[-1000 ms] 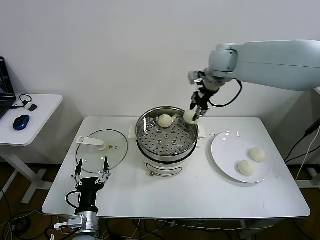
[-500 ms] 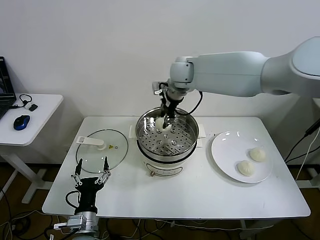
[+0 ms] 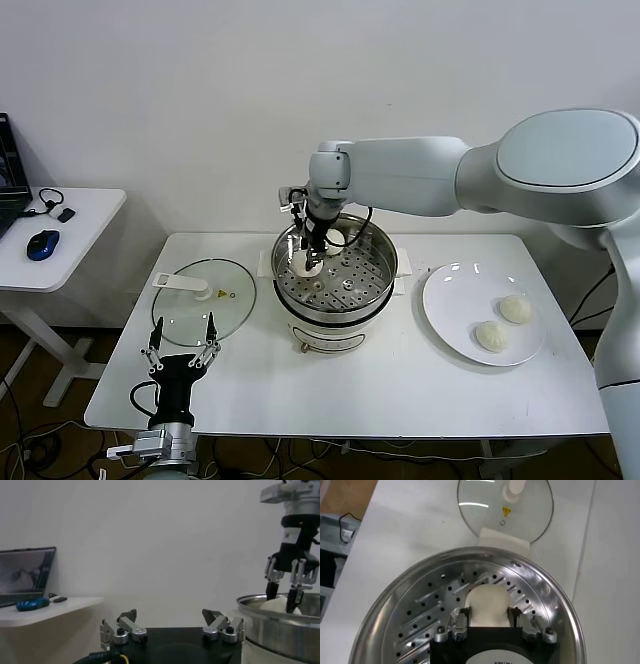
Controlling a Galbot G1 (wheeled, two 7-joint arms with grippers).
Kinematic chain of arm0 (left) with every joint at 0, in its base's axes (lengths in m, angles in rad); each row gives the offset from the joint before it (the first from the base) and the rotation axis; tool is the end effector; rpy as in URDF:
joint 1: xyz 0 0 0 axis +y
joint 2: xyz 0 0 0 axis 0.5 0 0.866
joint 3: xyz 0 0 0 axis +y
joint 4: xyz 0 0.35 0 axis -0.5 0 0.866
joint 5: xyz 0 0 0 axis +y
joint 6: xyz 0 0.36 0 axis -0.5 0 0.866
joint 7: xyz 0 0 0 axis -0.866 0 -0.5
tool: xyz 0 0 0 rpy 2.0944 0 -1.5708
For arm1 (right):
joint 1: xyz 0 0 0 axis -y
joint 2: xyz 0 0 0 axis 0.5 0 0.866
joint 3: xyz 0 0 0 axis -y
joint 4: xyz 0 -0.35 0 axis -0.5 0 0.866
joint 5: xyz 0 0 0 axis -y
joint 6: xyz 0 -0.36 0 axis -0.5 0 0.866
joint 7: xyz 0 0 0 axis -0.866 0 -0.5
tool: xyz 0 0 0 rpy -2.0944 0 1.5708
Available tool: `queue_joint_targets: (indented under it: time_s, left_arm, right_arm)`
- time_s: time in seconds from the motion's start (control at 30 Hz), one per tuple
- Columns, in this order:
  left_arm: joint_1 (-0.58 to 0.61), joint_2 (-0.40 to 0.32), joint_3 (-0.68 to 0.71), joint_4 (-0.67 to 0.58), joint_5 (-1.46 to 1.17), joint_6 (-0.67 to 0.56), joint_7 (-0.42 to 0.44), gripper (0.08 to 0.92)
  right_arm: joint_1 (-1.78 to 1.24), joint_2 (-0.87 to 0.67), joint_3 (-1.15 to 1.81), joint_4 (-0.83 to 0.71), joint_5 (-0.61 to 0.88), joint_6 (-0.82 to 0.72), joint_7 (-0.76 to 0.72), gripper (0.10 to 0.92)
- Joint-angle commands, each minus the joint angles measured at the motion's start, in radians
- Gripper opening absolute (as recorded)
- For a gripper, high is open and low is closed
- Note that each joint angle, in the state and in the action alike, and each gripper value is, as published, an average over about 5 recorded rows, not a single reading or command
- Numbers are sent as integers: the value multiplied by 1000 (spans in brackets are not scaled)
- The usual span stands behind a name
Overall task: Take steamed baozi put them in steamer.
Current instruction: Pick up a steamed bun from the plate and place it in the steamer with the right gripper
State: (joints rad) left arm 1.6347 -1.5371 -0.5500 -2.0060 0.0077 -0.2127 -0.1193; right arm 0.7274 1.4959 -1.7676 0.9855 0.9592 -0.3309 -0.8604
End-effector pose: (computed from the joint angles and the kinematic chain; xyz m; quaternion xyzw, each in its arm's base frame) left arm 0.1620 0.0153 -0.3455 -0.0599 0.9974 0.0233 0.0318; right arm 0.5926 0.1838 -0.0797 0.5549 -0.5217 0.5451 0.3503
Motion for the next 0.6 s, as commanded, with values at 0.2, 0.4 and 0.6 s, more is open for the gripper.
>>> queue_joint_targets:
  time_s: [0.2,0.4,0.6]
  left_arm:
    - [-1,-4,-1,-1,0,3,0,823]
    - [4,-6,0,-6,3,3,0,823]
    - [12,-6,-4,-15,4,3,1,823]
  right_arm:
    - [-58,42,24,-81,-23,0,4,566]
    - [-25,13,35,-42,-12,3,-8,737]
    - [68,-71,13,61,-5,6,-21,820]
